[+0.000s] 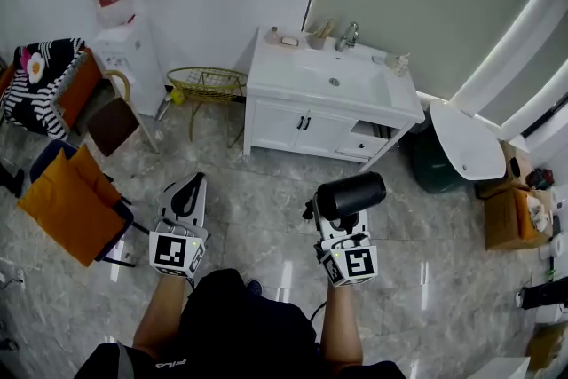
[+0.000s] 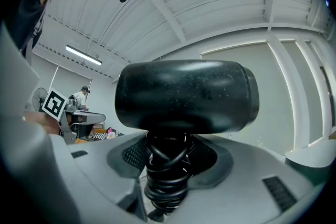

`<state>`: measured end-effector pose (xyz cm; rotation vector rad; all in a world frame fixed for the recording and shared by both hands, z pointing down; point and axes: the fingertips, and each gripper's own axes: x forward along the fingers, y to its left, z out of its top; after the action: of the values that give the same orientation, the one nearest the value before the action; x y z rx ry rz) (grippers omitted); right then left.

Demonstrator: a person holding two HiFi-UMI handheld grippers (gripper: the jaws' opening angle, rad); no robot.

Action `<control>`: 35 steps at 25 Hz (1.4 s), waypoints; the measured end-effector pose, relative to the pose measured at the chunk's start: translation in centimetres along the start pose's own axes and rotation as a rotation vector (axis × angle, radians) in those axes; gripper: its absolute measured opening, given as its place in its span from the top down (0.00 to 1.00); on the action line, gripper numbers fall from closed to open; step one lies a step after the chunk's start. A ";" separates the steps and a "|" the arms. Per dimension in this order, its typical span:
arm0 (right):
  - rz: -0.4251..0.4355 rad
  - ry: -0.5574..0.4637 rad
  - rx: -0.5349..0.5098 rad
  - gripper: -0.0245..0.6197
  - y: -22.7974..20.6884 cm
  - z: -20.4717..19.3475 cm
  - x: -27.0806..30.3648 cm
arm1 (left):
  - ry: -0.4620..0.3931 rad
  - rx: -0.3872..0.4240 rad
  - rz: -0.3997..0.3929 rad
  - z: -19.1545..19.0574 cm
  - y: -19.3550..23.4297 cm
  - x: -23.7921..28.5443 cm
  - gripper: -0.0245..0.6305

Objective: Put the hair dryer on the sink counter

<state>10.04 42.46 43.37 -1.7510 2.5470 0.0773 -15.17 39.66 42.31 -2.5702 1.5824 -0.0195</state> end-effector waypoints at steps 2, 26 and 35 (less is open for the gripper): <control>0.000 0.011 -0.020 0.62 -0.5 -0.3 -0.3 | -0.003 0.010 0.008 0.2 -0.3 0.0 0.92; 0.021 -0.008 -0.058 0.62 -1.7 -0.2 -0.3 | -0.040 0.005 0.063 1.7 -0.6 1.0 0.92; 0.019 -0.001 -0.071 0.62 -2.3 -0.7 4.1 | -0.035 -0.027 0.062 0.3 1.9 4.2 0.92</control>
<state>10.73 37.76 43.78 -1.7505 2.5917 0.1715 -14.97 35.13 41.60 -2.5262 1.6599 0.0524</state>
